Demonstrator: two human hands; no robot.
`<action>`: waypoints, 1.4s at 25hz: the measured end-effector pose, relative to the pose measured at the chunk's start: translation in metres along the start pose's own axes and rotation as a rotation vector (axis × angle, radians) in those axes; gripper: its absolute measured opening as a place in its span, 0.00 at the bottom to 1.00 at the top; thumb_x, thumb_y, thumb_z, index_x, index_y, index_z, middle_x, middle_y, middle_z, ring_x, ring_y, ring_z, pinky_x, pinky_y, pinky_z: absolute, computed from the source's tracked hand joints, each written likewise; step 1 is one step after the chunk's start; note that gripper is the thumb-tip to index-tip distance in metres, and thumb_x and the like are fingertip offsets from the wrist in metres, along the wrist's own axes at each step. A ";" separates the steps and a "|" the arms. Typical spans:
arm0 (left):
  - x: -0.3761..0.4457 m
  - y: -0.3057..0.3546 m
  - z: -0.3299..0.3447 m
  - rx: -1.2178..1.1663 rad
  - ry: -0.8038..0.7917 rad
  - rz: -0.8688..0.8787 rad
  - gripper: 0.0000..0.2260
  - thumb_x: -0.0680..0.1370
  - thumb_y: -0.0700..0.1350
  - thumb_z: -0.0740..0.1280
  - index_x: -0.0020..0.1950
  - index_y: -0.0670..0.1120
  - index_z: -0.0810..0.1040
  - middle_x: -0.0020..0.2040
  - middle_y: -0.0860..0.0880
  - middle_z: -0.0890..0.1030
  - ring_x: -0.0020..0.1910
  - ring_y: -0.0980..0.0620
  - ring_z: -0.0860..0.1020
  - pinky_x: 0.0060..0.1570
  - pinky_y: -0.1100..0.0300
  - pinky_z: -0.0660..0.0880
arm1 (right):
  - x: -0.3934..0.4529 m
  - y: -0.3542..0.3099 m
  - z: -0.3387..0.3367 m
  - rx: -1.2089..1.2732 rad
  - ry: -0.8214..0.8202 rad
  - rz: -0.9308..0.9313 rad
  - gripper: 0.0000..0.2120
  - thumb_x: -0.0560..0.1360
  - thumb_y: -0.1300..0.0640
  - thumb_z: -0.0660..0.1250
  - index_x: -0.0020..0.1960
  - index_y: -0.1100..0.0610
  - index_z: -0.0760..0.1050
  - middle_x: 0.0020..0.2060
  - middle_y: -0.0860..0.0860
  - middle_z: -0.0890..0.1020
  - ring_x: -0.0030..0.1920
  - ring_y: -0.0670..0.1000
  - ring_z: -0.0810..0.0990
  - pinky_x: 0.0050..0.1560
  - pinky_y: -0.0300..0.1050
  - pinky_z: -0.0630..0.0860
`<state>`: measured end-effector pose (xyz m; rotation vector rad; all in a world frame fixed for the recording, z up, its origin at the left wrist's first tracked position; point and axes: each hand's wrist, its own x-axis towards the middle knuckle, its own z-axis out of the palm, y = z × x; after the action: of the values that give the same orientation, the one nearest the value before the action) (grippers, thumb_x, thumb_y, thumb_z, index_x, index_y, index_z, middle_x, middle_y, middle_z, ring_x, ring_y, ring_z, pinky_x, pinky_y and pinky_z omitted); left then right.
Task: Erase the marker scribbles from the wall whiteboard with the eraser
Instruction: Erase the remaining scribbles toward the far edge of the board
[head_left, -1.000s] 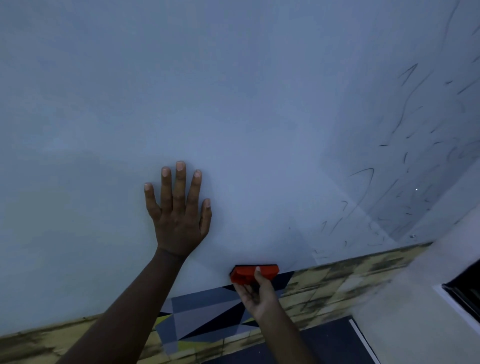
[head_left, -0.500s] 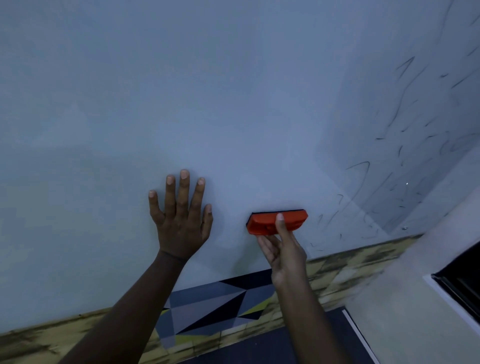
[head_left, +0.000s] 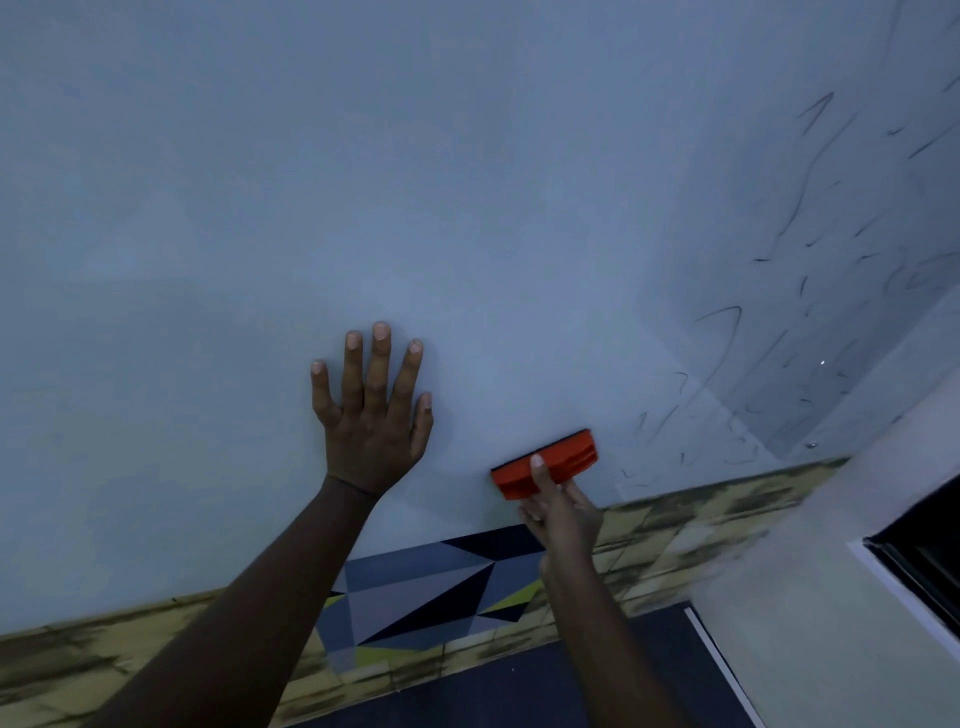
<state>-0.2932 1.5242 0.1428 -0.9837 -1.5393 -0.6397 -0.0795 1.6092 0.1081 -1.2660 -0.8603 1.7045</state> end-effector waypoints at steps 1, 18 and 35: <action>0.000 0.000 0.000 0.006 0.000 -0.003 0.33 0.84 0.52 0.62 0.87 0.46 0.57 0.88 0.41 0.51 0.87 0.40 0.49 0.83 0.37 0.44 | 0.002 -0.015 -0.001 0.021 0.022 -0.101 0.28 0.70 0.48 0.81 0.67 0.55 0.81 0.48 0.54 0.88 0.47 0.53 0.87 0.51 0.52 0.85; 0.092 0.058 -0.006 0.012 0.047 0.195 0.27 0.82 0.51 0.68 0.80 0.44 0.72 0.78 0.48 0.72 0.75 0.49 0.71 0.69 0.46 0.62 | 0.073 -0.002 -0.067 0.151 -0.040 0.447 0.25 0.77 0.44 0.74 0.65 0.61 0.75 0.50 0.57 0.81 0.52 0.57 0.82 0.66 0.64 0.75; 0.084 0.077 0.020 0.075 0.054 0.449 0.31 0.80 0.51 0.70 0.82 0.43 0.70 0.81 0.48 0.70 0.78 0.50 0.69 0.76 0.43 0.59 | 0.064 -0.046 -0.041 0.134 0.106 0.097 0.20 0.75 0.44 0.76 0.60 0.56 0.82 0.50 0.57 0.85 0.50 0.58 0.85 0.40 0.52 0.84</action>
<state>-0.2384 1.5996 0.2109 -1.1943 -1.2281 -0.2866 -0.0393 1.6884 0.1127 -1.3118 -0.6207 1.7236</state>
